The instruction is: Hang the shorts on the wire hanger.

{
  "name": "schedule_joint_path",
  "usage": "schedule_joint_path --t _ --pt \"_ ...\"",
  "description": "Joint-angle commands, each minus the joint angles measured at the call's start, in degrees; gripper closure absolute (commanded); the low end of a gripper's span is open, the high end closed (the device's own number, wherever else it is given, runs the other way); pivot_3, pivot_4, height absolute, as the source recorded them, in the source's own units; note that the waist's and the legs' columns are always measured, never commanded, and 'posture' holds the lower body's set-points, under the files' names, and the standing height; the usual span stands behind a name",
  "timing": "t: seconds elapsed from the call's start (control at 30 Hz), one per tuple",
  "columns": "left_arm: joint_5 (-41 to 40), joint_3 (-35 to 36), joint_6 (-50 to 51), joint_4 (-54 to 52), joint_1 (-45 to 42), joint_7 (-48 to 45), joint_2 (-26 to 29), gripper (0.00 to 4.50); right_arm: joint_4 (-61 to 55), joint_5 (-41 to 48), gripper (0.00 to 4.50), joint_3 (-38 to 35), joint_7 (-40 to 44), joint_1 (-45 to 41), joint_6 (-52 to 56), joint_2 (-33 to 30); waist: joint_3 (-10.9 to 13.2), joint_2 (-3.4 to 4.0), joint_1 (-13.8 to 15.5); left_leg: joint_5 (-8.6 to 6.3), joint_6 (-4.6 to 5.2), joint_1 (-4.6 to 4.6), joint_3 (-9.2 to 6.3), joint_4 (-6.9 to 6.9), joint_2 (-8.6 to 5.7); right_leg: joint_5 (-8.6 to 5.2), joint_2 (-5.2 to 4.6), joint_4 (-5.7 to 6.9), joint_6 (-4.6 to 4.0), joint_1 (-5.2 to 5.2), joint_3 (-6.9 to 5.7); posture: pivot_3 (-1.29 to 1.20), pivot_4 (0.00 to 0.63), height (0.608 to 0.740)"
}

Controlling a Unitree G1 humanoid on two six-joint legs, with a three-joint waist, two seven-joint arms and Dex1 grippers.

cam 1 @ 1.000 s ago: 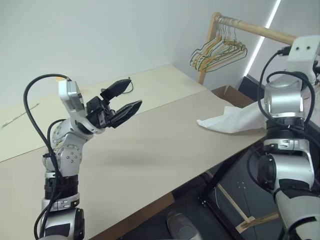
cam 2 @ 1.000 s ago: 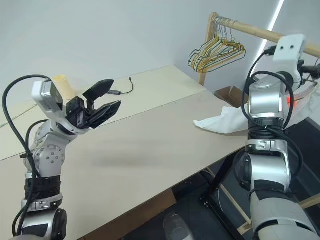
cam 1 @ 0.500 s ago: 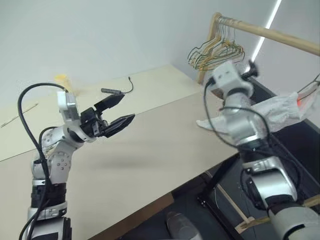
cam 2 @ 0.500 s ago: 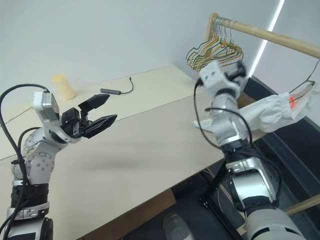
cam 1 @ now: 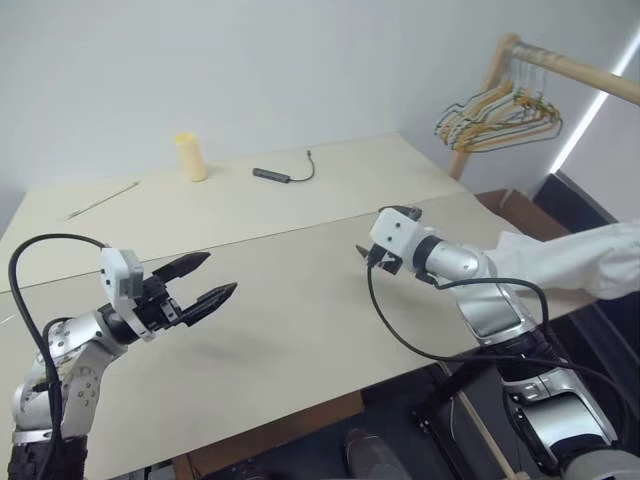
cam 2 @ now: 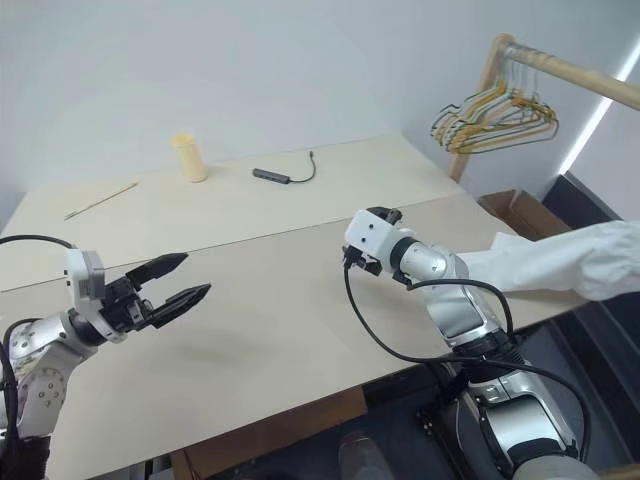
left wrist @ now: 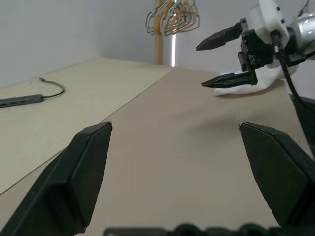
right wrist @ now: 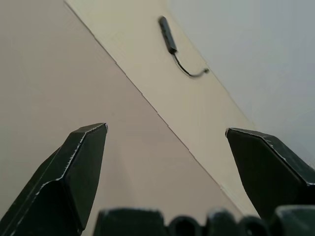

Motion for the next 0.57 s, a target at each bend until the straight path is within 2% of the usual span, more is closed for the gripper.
schedule_joint_path --t 0.03,0.27,0.57 --pt "1.7 1.1 -2.2 -4.0 1.6 2.1 -0.1 0.00 -2.4 0.5 0.03 1.2 4.5 0.8 -5.3 -0.6 0.0 0.00 1.4 0.00 0.00 -0.03 -0.01 0.00 -0.01 0.00 0.00 0.00 -0.01 -0.03 -0.02 -0.06 0.000 0.740" --pt "2.7 0.4 -1.8 -7.7 5.9 4.5 -0.4 0.00 -1.5 -0.2 0.03 2.9 8.1 1.1 -9.3 0.8 0.0 -0.01 5.6 0.01 0.00 -0.12 0.12 0.00 -0.01 0.07 0.05 0.07 -0.13 -0.26 0.01 -0.01 0.000 0.740" --pt "2.9 0.1 -0.1 -9.1 7.6 6.3 0.0 0.00 1.6 -1.5 0.03 3.2 10.3 0.7 -13.0 1.1 0.0 -0.01 8.4 0.02 -0.02 -0.09 0.22 0.00 -0.06 0.09 0.15 0.08 -0.27 -0.28 -0.03 0.03 0.000 0.740"
